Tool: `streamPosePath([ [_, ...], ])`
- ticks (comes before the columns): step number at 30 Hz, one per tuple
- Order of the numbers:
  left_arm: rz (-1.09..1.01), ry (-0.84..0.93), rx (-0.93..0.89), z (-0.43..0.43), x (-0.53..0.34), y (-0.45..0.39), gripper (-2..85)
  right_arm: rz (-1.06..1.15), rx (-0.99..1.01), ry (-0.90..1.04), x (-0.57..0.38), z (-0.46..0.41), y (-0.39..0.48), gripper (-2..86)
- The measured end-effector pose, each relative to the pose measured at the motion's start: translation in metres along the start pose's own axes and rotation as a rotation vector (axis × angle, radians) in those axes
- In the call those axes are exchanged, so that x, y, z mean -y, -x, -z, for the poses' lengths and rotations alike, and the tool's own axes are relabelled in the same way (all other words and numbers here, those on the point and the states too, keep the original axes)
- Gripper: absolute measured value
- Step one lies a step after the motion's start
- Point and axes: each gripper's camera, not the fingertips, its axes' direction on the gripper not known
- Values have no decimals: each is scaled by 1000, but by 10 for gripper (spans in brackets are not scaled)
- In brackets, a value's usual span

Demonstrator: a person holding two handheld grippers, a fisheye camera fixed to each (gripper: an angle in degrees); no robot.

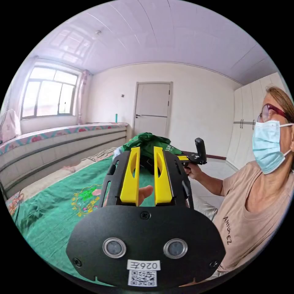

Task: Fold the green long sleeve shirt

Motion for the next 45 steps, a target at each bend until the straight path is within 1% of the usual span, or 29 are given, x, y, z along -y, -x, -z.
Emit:
streamPosePath([
  [1,-26,55,-51,-44,37,16,116,-57,-32,3,-35,10,-26,-10],
  [2,-37,79,-71,-65,55,23,135,-85,-51,7,-51,14,-39,-9],
  [3,-53,130,-97,-105,88,36,162,-133,-92,6,-83,22,-62,-9],
  [4,-72,186,-105,-143,120,48,179,-176,-139,-3,-114,29,-83,-8],
  [5,-82,215,-104,-160,135,53,181,-197,-166,-6,-129,32,-94,-8],
  [7,-126,299,-71,-219,189,74,182,-266,-260,-17,-181,39,-130,-6],
  [11,-165,392,35,-283,251,117,179,-301,-368,-20,-237,33,-175,11],
  [13,-159,441,114,-316,283,159,182,-284,-442,9,-252,13,-206,38],
  [17,-80,508,161,-353,315,234,203,-271,-483,71,-256,-36,-262,67],
  [19,-54,557,182,-372,328,276,224,-256,-505,130,-253,-82,-297,86],
  [20,-55,568,188,-376,331,284,231,-249,-512,149,-252,-94,-305,89],
  [22,-73,615,216,-389,338,311,250,-215,-560,261,-253,-154,-332,102],
  [24,-55,661,196,-393,341,330,257,-228,-565,327,-261,-190,-348,100],
  [26,-42,680,152,-387,339,345,247,-231,-552,323,-276,-206,-351,98],
  [29,-50,692,207,-374,328,376,221,-179,-654,314,-305,-223,-347,95],
  [30,-6,711,199,-371,323,395,202,-163,-696,327,-314,-234,-351,97],
  [31,54,712,156,-365,317,414,175,-167,-693,339,-322,-245,-358,100],
  [32,89,703,136,-361,314,423,146,-175,-677,344,-325,-251,-362,106],
  [33,146,679,97,-350,308,440,89,-199,-637,344,-330,-262,-372,116],
  [34,182,651,21,-340,302,455,53,-230,-603,347,-334,-276,-385,130],
  [35,196,641,-14,-335,299,462,35,-242,-592,356,-335,-284,-391,137],
  [36,208,637,-46,-325,293,474,24,-266,-585,394,-339,-303,-406,127],
  [38,210,646,-81,-312,287,490,11,-281,-603,502,-345,-336,-427,73],
  [39,208,639,-100,-300,286,500,6,-289,-650,557,-349,-354,-439,37],
  [41,244,576,-128,-274,291,522,2,-353,-648,545,-347,-362,-451,9],
  [43,339,401,-163,-220,303,555,-2,-403,-688,435,-338,-355,-456,-7],
  [45,397,300,-156,-178,310,576,-3,-428,-709,396,-329,-348,-459,-7],
])
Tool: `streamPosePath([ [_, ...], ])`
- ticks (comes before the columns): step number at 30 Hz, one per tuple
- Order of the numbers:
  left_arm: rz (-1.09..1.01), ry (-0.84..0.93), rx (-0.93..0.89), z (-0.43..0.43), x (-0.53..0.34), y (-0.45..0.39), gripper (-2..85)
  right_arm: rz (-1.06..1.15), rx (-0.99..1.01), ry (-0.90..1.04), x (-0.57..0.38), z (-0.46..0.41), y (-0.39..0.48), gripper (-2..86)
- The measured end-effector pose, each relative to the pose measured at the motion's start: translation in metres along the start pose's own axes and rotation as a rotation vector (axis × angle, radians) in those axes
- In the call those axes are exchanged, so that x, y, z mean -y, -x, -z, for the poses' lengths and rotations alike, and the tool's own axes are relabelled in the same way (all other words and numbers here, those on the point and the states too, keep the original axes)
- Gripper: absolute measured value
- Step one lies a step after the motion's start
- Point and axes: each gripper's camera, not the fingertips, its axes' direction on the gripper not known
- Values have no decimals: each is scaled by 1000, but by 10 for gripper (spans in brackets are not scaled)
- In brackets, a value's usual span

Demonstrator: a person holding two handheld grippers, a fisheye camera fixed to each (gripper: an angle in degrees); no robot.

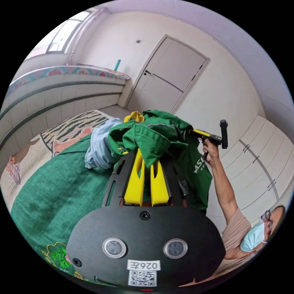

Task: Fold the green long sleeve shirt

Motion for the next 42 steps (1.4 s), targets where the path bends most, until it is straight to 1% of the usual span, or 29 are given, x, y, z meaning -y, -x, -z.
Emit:
streamPosePath([
  [3,-11,-67,59,64,-11,-1,-4,42,31,55,13,3,-4,19],
  [6,-101,-67,108,105,-34,-18,-5,104,43,112,16,5,-6,100],
  [8,-138,-72,122,122,-52,-24,-5,125,53,27,9,18,-7,122],
  [10,-158,-106,114,141,-78,-27,-5,211,155,-41,4,25,6,164],
  [12,-159,-138,106,154,-99,-25,-5,292,180,-19,5,14,24,185],
  [13,-153,-158,105,161,-114,-23,-5,323,139,21,10,-3,34,195],
  [15,-134,-173,109,171,-139,-17,-5,318,66,150,19,-38,41,123],
  [16,-116,-181,128,178,-156,-12,-6,244,2,206,25,-56,37,51],
  [17,-109,-187,137,182,-164,-10,-6,194,-22,195,28,-58,33,14],
  [19,-62,-223,161,200,-200,-1,-6,-1,58,46,37,-33,13,7],
  [20,-45,-241,162,207,-210,1,-6,-16,85,-1,39,-20,11,8],
  [22,9,-337,131,245,-250,8,-6,89,244,-218,37,47,15,43],
  [23,16,-358,124,255,-260,8,-6,144,317,-249,33,65,18,85],
  [24,15,-394,119,276,-281,6,-6,262,492,-288,17,95,26,171],
  [25,-3,-427,113,295,-304,1,-6,369,599,-278,-2,115,40,201],
  [26,-11,-438,109,303,-316,-2,-6,409,592,-269,-11,120,48,216],
  [27,-16,-449,102,316,-340,-9,-6,446,490,-264,-27,122,65,218],
  [28,-15,-451,91,324,-363,-15,-6,451,379,-241,-36,114,82,215],
  [29,-11,-453,88,328,-375,-18,-6,455,352,-215,-37,107,89,212],
  [30,-7,-456,96,336,-397,-25,-6,467,360,-106,-35,89,102,174],
  [31,8,-463,115,347,-419,-32,-6,472,362,23,-28,70,113,106],
  [32,17,-462,124,354,-429,-36,-6,460,340,61,-25,66,115,73],
  [33,20,-466,161,368,-450,-46,-7,407,300,83,-17,70,113,7],
  [35,2,-488,236,394,-481,-67,-7,325,328,-3,-2,111,98,-6],
  [37,-8,-563,282,438,-527,-95,-7,214,301,-207,14,200,73,-11],
  [38,-9,-584,290,449,-540,-102,-7,203,293,-257,17,225,69,-12],
  [40,-19,-656,355,494,-590,-140,-7,171,230,-453,16,335,58,-12],
  [41,-25,-667,381,504,-604,-152,-7,174,218,-498,14,364,57,-12],
  [42,-44,-678,444,523,-631,-180,-7,160,173,-597,3,420,55,-12],
])
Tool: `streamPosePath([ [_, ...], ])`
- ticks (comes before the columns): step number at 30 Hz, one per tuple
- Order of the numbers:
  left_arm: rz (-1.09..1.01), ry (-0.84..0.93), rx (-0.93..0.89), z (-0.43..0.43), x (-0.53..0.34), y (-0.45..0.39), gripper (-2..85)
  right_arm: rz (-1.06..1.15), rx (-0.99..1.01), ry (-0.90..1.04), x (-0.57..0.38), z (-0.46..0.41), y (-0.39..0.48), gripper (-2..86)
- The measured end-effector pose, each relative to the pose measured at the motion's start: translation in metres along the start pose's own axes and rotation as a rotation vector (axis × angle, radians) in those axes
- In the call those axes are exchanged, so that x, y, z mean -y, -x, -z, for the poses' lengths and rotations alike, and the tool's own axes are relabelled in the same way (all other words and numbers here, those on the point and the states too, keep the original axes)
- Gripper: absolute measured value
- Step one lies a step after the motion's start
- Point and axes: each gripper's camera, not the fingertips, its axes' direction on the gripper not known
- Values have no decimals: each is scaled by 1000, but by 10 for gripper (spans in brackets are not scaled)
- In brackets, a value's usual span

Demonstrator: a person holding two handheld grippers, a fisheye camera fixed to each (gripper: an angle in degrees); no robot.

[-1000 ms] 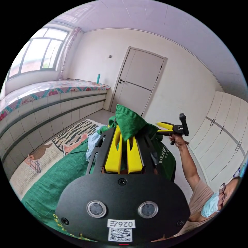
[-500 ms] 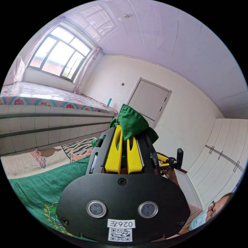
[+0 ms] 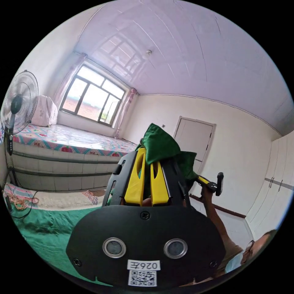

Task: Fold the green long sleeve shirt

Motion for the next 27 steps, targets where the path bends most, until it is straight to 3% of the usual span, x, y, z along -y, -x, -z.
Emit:
streamPosePath([
  [3,-141,40,127,97,-21,-51,-7,4,-117,-266,29,132,12,-11],
  [6,-331,102,274,178,-59,-113,-7,6,-115,-416,39,232,19,-11],
  [16,-422,38,335,326,-197,-272,-7,173,-292,-517,83,401,79,-11],
  [23,-485,62,297,305,-289,-344,-6,156,-196,-515,121,402,96,-11],
  [27,-359,213,213,199,-328,-301,-2,189,-94,-375,152,320,139,-11],
])
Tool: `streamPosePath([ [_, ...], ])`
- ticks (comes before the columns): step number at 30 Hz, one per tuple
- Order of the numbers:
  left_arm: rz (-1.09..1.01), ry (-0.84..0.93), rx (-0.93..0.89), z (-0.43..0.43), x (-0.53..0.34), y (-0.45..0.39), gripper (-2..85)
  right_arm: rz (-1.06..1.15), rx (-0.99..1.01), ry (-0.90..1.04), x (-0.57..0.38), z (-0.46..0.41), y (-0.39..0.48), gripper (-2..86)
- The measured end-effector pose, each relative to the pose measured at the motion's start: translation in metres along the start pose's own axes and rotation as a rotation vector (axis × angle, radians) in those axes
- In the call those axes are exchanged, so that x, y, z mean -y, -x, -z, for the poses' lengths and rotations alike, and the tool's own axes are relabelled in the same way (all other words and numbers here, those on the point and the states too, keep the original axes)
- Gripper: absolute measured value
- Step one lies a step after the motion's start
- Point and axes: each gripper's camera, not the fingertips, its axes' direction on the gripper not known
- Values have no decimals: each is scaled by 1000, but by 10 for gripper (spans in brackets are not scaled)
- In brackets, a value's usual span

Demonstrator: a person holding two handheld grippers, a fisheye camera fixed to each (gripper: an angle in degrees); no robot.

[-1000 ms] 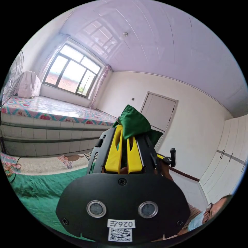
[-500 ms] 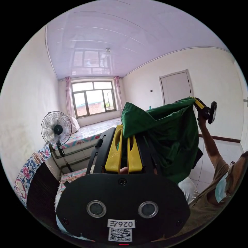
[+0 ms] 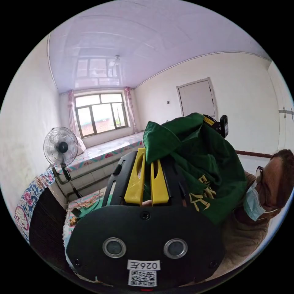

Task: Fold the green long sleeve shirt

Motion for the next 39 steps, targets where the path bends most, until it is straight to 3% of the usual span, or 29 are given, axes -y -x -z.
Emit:
streamPosePath([
  [5,269,177,48,-224,-67,45,29,84,167,323,-26,-165,106,-7],
  [7,399,346,166,-339,-119,62,73,116,186,573,-52,-248,166,8],
  [9,488,477,154,-403,-163,70,107,110,247,705,-67,-286,198,34],
  [12,583,480,46,-442,-231,60,109,106,456,792,-81,-309,236,99],
  [14,608,473,28,-445,-265,47,109,131,564,824,-89,-307,256,101],
  [19,626,434,-127,-432,-344,-33,113,80,793,687,-101,-236,260,53],
  [26,616,509,-193,-448,-385,-152,122,-5,1140,626,-117,-129,249,40],
  [33,561,717,-231,-596,-369,-236,191,58,1249,756,-132,-66,295,107],
  [36,630,884,-327,-688,-388,-252,163,69,1257,862,-144,-69,331,150],
  [38,622,927,-394,-725,-395,-266,111,141,1254,972,-156,-76,364,121],
  [39,619,888,-435,-735,-393,-273,78,213,1254,1041,-166,-81,385,43],
])
